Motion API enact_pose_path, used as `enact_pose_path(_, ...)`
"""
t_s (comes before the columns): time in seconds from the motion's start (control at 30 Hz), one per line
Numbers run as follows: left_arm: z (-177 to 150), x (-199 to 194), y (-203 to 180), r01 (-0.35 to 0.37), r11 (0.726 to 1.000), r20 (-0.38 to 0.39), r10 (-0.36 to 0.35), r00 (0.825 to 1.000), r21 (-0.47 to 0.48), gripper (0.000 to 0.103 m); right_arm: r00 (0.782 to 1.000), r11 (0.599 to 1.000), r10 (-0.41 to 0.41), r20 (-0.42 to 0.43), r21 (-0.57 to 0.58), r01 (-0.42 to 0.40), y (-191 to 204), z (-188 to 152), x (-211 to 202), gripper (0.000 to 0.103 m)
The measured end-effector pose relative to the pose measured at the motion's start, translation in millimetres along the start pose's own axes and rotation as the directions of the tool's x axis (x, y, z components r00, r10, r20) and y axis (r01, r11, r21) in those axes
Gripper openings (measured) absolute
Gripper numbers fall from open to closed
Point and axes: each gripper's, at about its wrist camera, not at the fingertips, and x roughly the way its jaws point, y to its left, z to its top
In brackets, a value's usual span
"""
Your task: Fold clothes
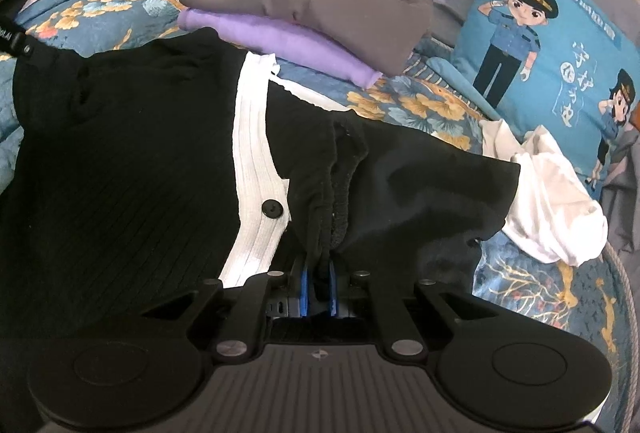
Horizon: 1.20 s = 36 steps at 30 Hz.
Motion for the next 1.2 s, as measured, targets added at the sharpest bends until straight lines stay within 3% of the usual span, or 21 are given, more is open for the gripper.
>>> enact_pose_path(0.07, 18.0, -7.9, -31.7, -0.045, 0.984, 0.063, 0.034, 0.997, 0.174, 0.003, 1.0, 1.0, 0.003, 0.002, 0.003, -0.003, -0.9, -1.4, -0.4, 0.01)
enact_pose_path(0.13, 35.7, -18.0, -75.6, -0.075, 0.928, 0.122, 0.033, 0.992, 0.365, 0.003, 1.0, 1.0, 0.008, 0.003, 0.012, -0.008, -2.5, -2.5, -1.2, 0.01)
enact_pose_path(0.17, 39.9, -23.0, -100.6, -0.095, 0.882, 0.151, 0.028, 0.988, 0.461, 0.003, 1.0, 1.0, 0.011, 0.004, 0.017, -0.011, -3.3, -3.1, -1.6, 0.01)
enact_pose_path(0.23, 11.4, -27.4, -138.8, -0.081, 0.779, 0.151, -0.018, 0.988, 0.622, 0.003, 1.0, 0.999, 0.02, 0.006, 0.032, -0.02, -6.4, -4.9, -2.4, 0.01)
enact_pose_path(0.33, -33.6, -33.7, -195.3, -0.059, 0.571, 0.131, -0.085, 0.988, 0.819, 0.004, 0.999, 0.997, 0.048, 0.026, 0.062, -0.049, -14.3, -11.5, -3.8, 0.011)
enact_pose_path(0.4, -76.7, -26.3, -216.4, -0.132, 0.496, 0.181, -0.051, 0.982, 0.858, 0.004, 0.998, 0.996, 0.057, 0.033, 0.068, -0.059, -14.8, -12.3, -6.0, 0.01)
enact_pose_path(0.5, -117.3, -20.0, -237.8, -0.047, 0.54, 0.1, -0.068, 0.993, 0.84, 0.004, 0.998, 0.997, 0.052, 0.031, 0.056, -0.054, -8.8, -9.8, -7.2, 0.011)
enact_pose_path(0.73, -217.3, -27.2, -279.6, -0.023, 0.436, 0.086, -0.125, 0.988, 0.9, 0.004, 0.998, 0.995, 0.064, 0.021, 0.073, -0.066, -3.2, 0.2, -5.6, 0.011)
enact_pose_path(0.9, -264.2, -8.1, -329.6, -0.001, 0.476, 0.07, -0.128, 0.989, 0.88, 0.004, 0.997, 0.993, 0.078, 0.005, 0.091, -0.078, -9.7, -0.4, -5.0, 0.011)
enact_pose_path(0.97, -276.0, -4.9, -346.9, 0.011, 0.514, 0.072, -0.143, 0.987, 0.858, 0.004, 0.996, 0.991, 0.089, 0.003, 0.104, -0.089, -16.1, -3.0, -4.3, 0.011)
enact_pose_path(1.07, -294.1, -0.5, -372.4, 0.011, 0.541, 0.087, -0.156, 0.984, 0.841, 0.004, 0.995, 0.987, 0.104, 0.004, 0.125, -0.104, -24.8, -7.8, -2.6, 0.011)
enact_pose_path(1.2, -296.7, 5.5, -386.0, 0.08, 0.581, 0.027, -0.172, 0.985, 0.81, 0.004, 0.995, 0.986, 0.104, 0.0, 0.128, -0.103, -26.9, -13.0, -4.6, 0.011)
